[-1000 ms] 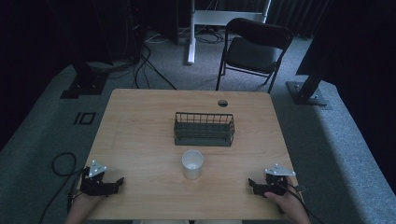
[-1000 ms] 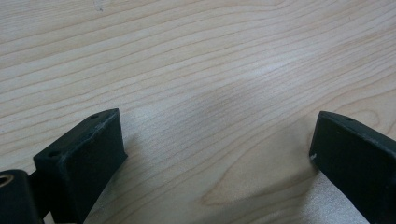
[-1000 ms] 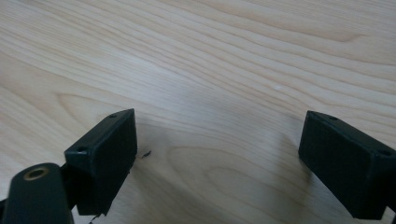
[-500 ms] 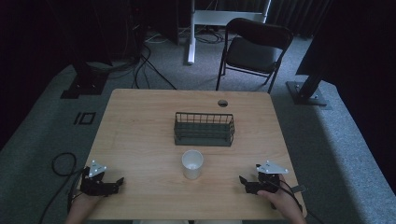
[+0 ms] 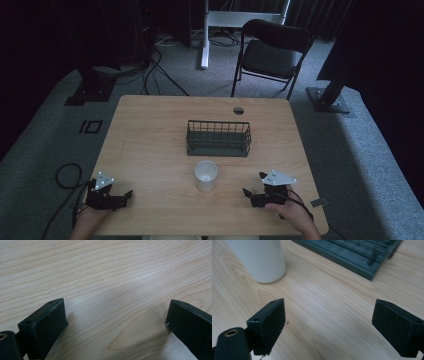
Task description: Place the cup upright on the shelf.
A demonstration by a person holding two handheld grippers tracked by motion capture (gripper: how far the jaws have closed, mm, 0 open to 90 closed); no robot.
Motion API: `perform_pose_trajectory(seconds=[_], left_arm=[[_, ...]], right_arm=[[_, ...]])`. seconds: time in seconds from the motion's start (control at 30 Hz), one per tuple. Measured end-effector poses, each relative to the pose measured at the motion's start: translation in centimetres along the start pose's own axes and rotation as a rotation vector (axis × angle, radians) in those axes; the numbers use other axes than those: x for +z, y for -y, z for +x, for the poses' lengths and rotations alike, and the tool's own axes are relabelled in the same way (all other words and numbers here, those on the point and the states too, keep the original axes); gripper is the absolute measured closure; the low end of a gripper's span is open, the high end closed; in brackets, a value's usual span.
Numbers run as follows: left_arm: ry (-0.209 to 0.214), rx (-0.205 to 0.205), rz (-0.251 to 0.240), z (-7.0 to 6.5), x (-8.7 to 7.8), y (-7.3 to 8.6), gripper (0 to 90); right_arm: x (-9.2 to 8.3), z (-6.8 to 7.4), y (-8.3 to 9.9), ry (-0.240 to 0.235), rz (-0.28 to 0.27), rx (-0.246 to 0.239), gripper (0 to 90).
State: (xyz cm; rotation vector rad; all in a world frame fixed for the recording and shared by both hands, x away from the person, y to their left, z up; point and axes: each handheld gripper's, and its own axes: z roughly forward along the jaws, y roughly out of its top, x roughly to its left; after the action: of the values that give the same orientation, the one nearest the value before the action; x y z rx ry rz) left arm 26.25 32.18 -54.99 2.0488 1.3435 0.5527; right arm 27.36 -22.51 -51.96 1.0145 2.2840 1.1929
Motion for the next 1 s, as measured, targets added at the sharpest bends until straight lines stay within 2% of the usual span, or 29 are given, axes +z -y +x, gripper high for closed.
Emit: perform_pose_trajectory(seconds=[0.03,0.07,0.13,0.33,0.43,0.67,0.77,1.0], left_arm=[[0.000,0.000,0.000,0.0,0.0,0.0,3.4],[0.000,0.000,0.000,0.0,0.0,0.0,3.4],[0.000,0.000,0.000,0.0,0.0,0.0,3.4],[0.000,0.000,0.000,0.0,0.0,0.0,3.4],[0.000,-0.001,0.000,0.0,0.0,0.0,3.4],[0.000,0.000,0.000,0.0,0.0,0.0,3.4],[0.000,0.000,0.000,0.0,0.0,0.0,3.4],[0.000,0.000,0.000,0.0,0.0,0.0,3.3]], right_arm=[[0.0,0.0,0.0,0.000,0.000,0.000,11.3],[0.4,0.4,-0.3,-0.030,-0.012,-0.011,11.3],[0.5,0.6,-0.5,-0.036,-0.013,-0.017,11.3],[1.6,2.1,-1.4,-0.107,-0.035,-0.056,11.4],[1.9,2.6,-1.7,-0.125,-0.044,-0.064,11.3],[3.1,4.1,-3.3,-0.186,-0.098,-0.092,11.3],[3.6,4.6,-3.9,-0.201,-0.118,-0.103,11.3],[4.9,5.2,-4.7,-0.216,-0.160,-0.088,11.3]])
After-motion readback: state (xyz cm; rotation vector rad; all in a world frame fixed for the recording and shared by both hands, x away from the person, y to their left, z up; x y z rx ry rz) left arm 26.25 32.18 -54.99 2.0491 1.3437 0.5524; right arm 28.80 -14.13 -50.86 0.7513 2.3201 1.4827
